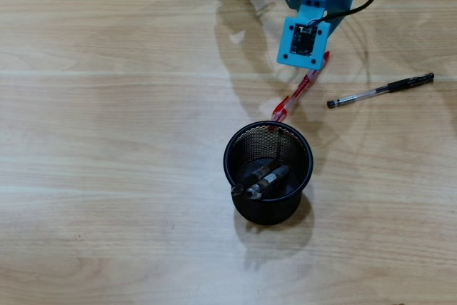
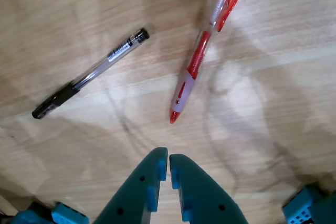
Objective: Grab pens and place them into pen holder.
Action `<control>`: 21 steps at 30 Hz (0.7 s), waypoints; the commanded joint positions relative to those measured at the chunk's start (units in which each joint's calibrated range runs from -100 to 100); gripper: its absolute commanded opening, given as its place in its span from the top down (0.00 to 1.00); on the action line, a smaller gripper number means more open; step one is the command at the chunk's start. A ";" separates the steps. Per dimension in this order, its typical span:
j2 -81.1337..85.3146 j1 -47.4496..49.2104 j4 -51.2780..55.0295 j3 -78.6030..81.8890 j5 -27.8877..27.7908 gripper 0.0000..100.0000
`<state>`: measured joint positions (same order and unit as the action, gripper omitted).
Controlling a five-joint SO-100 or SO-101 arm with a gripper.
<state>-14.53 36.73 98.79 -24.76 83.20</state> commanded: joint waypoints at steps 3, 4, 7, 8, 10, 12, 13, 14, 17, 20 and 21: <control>-0.38 -0.84 1.21 -1.85 2.66 0.98; -0.97 -0.84 1.21 -2.30 3.35 0.98; -2.50 -0.01 1.21 -2.66 6.28 0.95; -2.92 0.26 1.21 -2.76 7.32 0.94; -3.43 0.90 1.21 -2.76 8.95 0.94; -3.52 0.81 1.21 -2.76 9.73 0.94; -3.52 0.63 1.21 -2.76 9.79 0.94; -3.60 0.44 1.21 -2.76 9.84 0.94; -3.60 0.35 1.21 -2.76 10.94 0.94; -3.69 0.35 1.21 -2.66 11.25 0.93; -3.77 0.35 0.39 -2.48 11.46 0.92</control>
<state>-18.44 37.49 98.79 -25.02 94.12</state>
